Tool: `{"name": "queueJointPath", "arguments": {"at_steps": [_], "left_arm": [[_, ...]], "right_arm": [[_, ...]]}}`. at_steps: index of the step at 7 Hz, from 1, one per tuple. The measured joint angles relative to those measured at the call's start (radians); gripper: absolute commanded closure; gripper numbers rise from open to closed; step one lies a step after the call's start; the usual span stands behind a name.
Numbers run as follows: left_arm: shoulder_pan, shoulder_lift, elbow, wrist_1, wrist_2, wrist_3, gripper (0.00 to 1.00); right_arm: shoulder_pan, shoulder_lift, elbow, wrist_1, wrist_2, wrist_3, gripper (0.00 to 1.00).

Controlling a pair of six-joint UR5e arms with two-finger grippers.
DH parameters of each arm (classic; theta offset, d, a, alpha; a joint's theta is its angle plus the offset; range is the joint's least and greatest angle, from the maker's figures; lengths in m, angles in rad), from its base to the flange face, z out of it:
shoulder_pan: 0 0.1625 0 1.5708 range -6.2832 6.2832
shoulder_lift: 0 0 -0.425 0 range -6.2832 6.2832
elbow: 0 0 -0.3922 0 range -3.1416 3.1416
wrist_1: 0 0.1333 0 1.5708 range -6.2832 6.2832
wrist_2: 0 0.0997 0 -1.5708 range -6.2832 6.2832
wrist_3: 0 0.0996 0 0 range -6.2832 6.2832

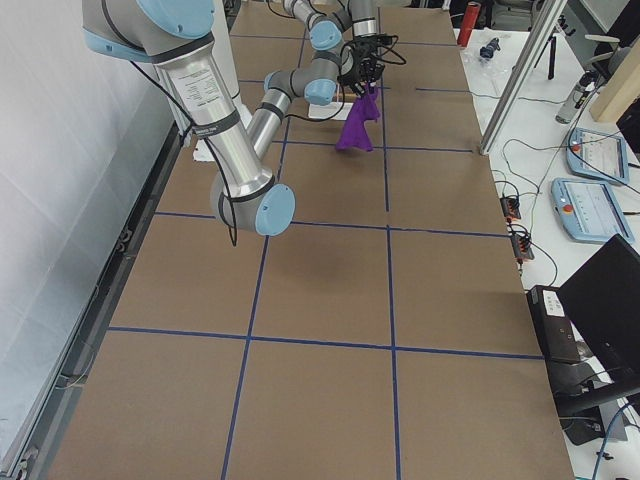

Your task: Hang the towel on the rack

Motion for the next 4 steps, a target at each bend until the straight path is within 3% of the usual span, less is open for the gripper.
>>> {"name": "queueJointPath", "arguments": {"at_steps": [2,4], "left_arm": [[-0.001,0.063,-0.067,0.004,-0.005,0.049,1.0],[-0.006,0.165,-0.162,0.008,-0.008,0.127,1.0]], "right_arm": [[0.063,-0.004,0.001,-0.179,0.106,-0.005,0.0],[0.137,-0.04,-0.029,-0.314,0.135,-0.127,0.0]]}}
